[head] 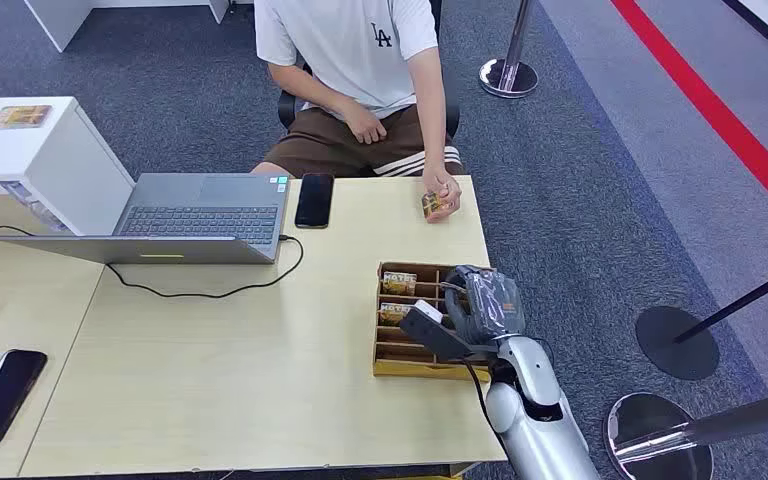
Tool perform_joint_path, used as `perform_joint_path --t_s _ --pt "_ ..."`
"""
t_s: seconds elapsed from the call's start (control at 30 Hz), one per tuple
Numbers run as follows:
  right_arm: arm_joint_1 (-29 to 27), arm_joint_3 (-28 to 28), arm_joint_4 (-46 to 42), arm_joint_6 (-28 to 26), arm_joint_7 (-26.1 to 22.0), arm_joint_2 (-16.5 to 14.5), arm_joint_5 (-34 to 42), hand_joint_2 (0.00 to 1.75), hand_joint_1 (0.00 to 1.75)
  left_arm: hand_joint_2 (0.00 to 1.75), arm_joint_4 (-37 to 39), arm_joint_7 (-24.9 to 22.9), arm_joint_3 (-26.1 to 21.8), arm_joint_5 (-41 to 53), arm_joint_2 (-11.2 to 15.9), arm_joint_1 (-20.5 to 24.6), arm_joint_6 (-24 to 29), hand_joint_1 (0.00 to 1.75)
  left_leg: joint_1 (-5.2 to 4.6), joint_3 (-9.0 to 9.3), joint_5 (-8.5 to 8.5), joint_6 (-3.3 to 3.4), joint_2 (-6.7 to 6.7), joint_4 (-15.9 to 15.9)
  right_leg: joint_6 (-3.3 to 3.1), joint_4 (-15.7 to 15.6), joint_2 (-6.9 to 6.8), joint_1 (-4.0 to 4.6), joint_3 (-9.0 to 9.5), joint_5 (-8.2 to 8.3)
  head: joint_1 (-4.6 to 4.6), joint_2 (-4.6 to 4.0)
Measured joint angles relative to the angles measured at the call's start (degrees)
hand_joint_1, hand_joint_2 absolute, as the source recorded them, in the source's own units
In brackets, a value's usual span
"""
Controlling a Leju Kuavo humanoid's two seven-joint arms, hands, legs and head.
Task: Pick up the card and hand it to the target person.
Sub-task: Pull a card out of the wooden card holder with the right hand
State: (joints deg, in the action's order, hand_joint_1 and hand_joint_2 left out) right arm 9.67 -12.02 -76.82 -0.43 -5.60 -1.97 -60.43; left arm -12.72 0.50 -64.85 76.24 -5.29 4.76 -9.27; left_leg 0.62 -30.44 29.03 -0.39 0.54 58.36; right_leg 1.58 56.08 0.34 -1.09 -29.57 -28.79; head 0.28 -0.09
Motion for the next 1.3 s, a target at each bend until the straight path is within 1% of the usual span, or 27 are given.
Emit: perform_joint_path --t_s 0.17,0.3,0.63,0.8,0.93,1.13,1.3 --pt "-0.07 -0.02 -0.43 2.02 -1.64 0.12 3.11 1.75 1.47 1.75 0.0 0.1 0.0 0.02 0.2 0.0 0.0 0.0 0.0 0.0 0.0 0.0 0.0 0.0 0.0 0.0 0.0 0.0 0.0 0.0 -0.01 0.0" --pt "-0.08 -0.22 -0.77 3.0 -1.85 0.32 4.84 1.75 1.47 1.75 0.0 0.18 0.0 0.08 0.28 0.0 0.0 0.0 0.0 0.01 0.0 0.0 -0.01 0.0 0.0 0.0 0.0 0.0 0.01 0.0 -0.01 0.0" --pt "-0.06 -0.31 -0.81 3.06 -2.18 0.65 6.02 1.75 1.47 1.75 0.0 0.16 0.0 0.09 0.29 0.0 0.0 0.0 0.0 0.01 0.0 0.0 0.0 0.0 0.0 0.0 0.0 0.0 0.02 0.0 0.0 0.0" --pt "-0.62 -0.31 -1.98 2.43 -1.45 0.98 5.66 1.75 1.47 1.75 0.0 0.18 0.0 0.09 0.28 0.0 0.0 0.0 0.0 -0.01 0.0 0.0 0.0 0.0 0.0 0.0 -0.01 0.0 0.01 0.0 -0.01 0.0" --pt "-2.0 -0.3 -4.46 2.33 -0.93 1.41 5.39 1.75 1.47 1.75 0.0 0.18 0.0 0.08 0.28 -0.01 0.02 0.0 0.0 -0.05 0.0 0.0 0.01 0.0 0.0 0.0 -0.01 0.0 -0.01 0.0 0.0 0.0" --pt "-4.37 -0.28 -10.6 2.33 -0.7 2.26 4.78 1.75 1.47 1.75 0.0 0.18 0.0 0.08 0.28 -0.01 0.02 0.0 0.0 -0.08 0.0 0.0 0.01 0.0 0.0 -0.01 -0.02 0.0 -0.05 0.0 -0.01 0.0" --pt "-6.14 -0.28 -15.2 2.29 -1.75 2.84 4.77 1.75 1.47 1.75 0.0 0.27 0.0 0.07 0.28 0.0 0.07 0.0 0.0 -0.07 0.0 0.0 0.01 0.0 0.0 0.0 -0.02 0.0 -0.05 0.0 -0.01 0.0"
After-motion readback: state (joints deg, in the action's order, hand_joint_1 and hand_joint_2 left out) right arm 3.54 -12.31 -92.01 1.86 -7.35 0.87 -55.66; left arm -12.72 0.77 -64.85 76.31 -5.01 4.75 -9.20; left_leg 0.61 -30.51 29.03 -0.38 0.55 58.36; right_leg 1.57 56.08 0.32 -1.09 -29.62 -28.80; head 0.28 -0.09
